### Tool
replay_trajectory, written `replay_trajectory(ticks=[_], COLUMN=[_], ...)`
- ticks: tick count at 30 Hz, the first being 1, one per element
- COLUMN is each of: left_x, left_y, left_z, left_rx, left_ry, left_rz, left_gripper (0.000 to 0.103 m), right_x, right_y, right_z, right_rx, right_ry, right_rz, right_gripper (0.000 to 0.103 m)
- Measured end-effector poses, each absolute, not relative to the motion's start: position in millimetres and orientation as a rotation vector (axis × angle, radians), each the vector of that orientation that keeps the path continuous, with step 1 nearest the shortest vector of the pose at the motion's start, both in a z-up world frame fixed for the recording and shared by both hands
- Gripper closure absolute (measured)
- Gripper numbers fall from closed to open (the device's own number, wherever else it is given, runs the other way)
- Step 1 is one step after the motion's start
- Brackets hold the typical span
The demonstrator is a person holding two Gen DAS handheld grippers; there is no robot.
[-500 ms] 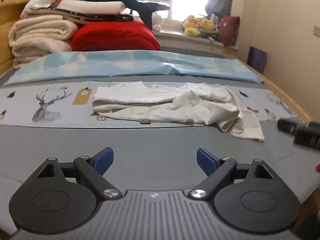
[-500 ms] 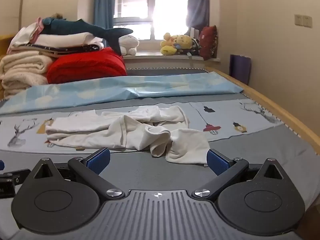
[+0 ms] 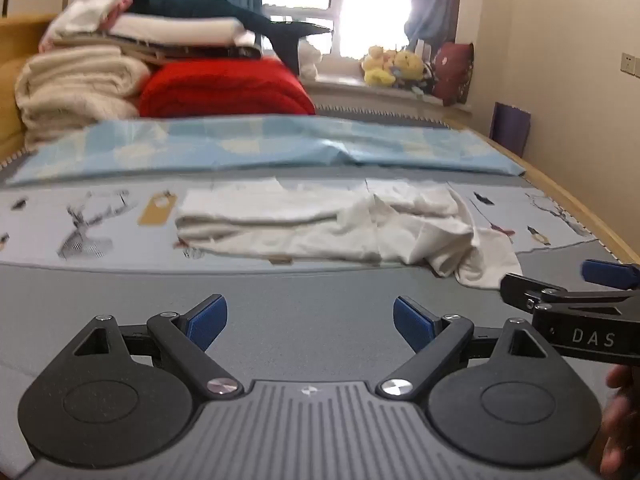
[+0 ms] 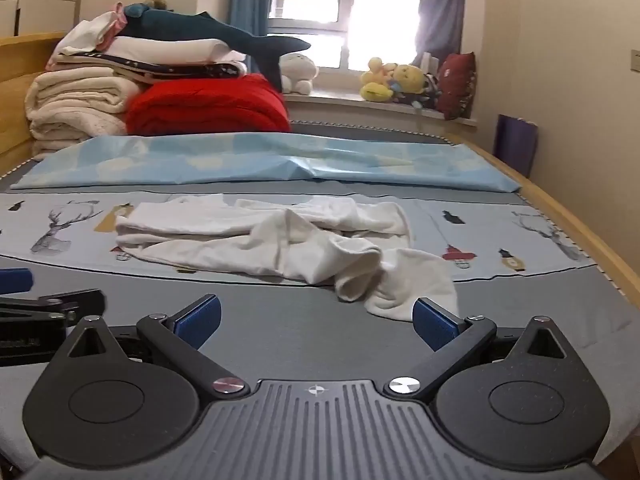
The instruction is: Fold small clothes
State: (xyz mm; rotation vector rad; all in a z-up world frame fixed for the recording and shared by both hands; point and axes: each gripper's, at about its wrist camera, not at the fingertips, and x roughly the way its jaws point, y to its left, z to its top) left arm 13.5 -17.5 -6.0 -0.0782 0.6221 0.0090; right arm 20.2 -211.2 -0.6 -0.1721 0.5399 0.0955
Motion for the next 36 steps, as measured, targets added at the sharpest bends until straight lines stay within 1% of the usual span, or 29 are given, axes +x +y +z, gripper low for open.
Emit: replay_trajectory(ticks=[5, 19, 36], left_x=[18, 19, 20], left_y=[-10, -13, -14], left_z=[-9, -11, -13], left_rx=[-0.126, -0.115, -0.109], left_ry=[0.656, 0.669, 0.678], left_rz=[0.006, 0.007, 0.002], left_gripper=[0.010, 0.010, 0.010], right_x=[24, 27, 28], right_y=[-208, -202, -199], right_z=[-3, -4, -4], right_rx=[-0.149, -0.176, -0.187], right_ry=[0.572, 0.594, 0.611], right_rz=[0.139, 0.127, 0.120], right_gripper=[0.003, 0.008, 0.009])
